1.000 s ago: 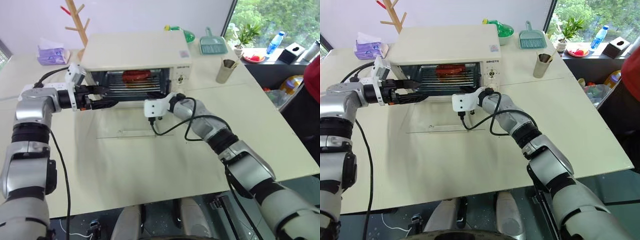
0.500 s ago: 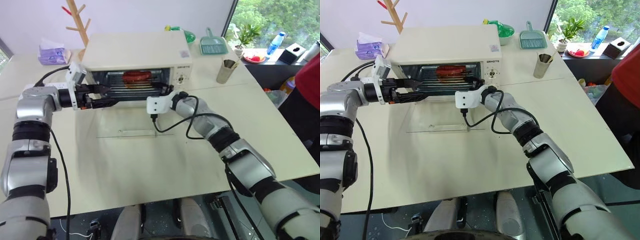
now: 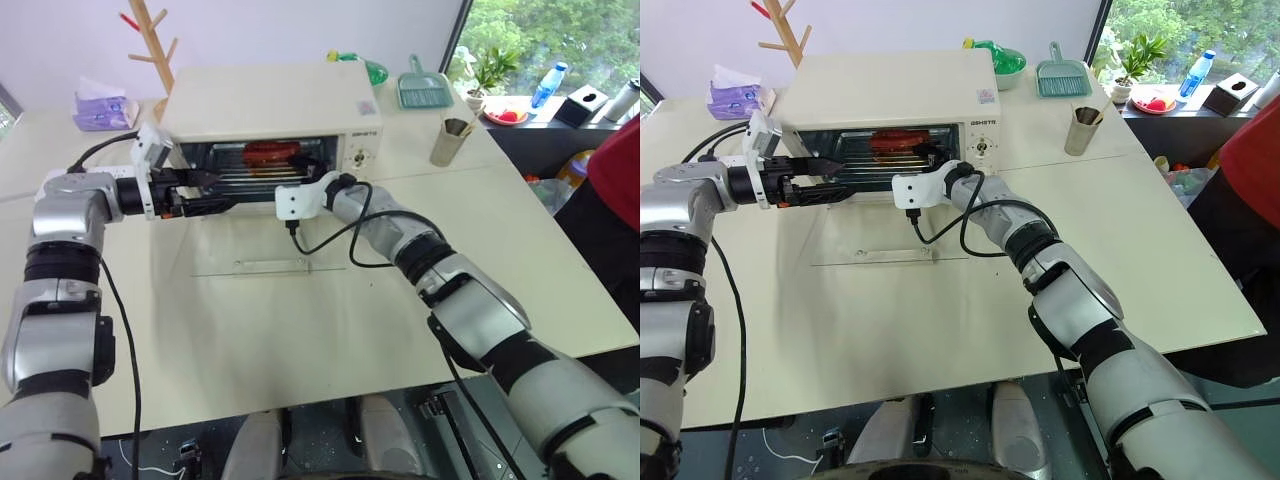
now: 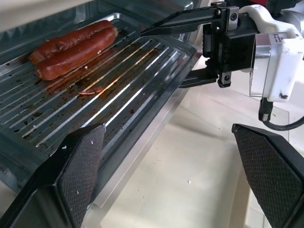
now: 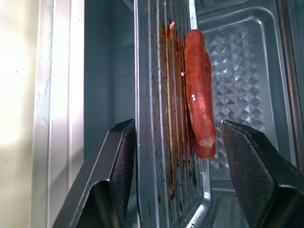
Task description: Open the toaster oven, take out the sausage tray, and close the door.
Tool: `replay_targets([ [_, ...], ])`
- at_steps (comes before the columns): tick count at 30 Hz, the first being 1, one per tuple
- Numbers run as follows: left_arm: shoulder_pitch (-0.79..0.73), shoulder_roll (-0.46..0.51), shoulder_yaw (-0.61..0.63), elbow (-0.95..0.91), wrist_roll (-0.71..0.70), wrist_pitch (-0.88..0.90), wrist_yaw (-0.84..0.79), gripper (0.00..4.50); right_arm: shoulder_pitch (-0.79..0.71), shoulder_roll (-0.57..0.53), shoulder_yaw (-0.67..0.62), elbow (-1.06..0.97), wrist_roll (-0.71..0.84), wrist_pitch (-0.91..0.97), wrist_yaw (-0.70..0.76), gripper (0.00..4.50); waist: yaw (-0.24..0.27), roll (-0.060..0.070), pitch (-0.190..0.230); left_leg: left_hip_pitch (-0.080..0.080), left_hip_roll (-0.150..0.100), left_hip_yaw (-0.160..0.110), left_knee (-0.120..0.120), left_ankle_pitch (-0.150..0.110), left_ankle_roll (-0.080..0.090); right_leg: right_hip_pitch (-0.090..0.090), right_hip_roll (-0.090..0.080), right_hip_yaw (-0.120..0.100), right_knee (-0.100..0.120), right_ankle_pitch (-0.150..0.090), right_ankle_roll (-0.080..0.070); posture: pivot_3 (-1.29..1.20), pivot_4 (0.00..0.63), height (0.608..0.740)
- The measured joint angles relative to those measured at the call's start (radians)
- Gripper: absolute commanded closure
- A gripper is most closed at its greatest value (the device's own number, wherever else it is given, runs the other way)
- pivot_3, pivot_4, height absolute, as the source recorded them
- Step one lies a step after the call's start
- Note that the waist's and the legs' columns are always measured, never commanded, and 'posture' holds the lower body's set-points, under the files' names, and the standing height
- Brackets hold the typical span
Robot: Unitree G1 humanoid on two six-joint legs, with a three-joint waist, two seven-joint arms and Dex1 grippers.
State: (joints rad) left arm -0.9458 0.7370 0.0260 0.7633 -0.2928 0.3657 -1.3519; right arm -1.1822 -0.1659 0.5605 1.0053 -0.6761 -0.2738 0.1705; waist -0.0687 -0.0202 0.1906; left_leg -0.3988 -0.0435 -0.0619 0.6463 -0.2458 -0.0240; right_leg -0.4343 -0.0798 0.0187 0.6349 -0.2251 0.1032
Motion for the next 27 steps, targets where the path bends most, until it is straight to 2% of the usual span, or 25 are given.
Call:
replay_targets([
  [2,0.000,0.000,0.000,0.000,0.000,0.000,0.000,0.00,0.000,0.000,0.005,0.007,-0.002,-0.005,0.001,3.91,0.000,0.000,0.000,0.000,0.000,0.000,0.000,0.000,0.000,0.000,0.000,0.000,0.000,0.000,0.000,0.00,0.150,0.740],
  [18,-0.013,-0.001,0.000,0.004,0.001,0.000,-0.005,0.00,0.038,-0.018,0.011,-0.041,-0.006,-0.015,-0.002,3.91,-0.001,0.000,0.000,0.000,0.000,0.000,0.000,0.000,0.000,-0.001,0.000,0.000,0.001,0.000,0.000,0.00,0.150,0.740],
  [20,-0.014,-0.001,0.000,0.006,0.001,0.000,-0.006,0.00,0.047,-0.019,0.011,-0.051,-0.005,-0.015,0.003,4.45,-0.001,0.000,0.000,0.000,0.000,0.000,0.000,0.000,0.000,-0.001,0.000,0.000,0.001,0.000,0.000,0.00,0.150,0.740],
  [27,-0.029,-0.003,-0.002,0.022,0.010,-0.001,-0.015,0.00,0.048,-0.023,0.010,-0.062,-0.006,-0.015,0.002,4.48,-0.001,0.000,0.000,0.000,0.000,0.000,0.000,0.000,0.000,-0.001,0.000,0.000,0.001,0.000,0.000,0.00,0.150,0.740],
])
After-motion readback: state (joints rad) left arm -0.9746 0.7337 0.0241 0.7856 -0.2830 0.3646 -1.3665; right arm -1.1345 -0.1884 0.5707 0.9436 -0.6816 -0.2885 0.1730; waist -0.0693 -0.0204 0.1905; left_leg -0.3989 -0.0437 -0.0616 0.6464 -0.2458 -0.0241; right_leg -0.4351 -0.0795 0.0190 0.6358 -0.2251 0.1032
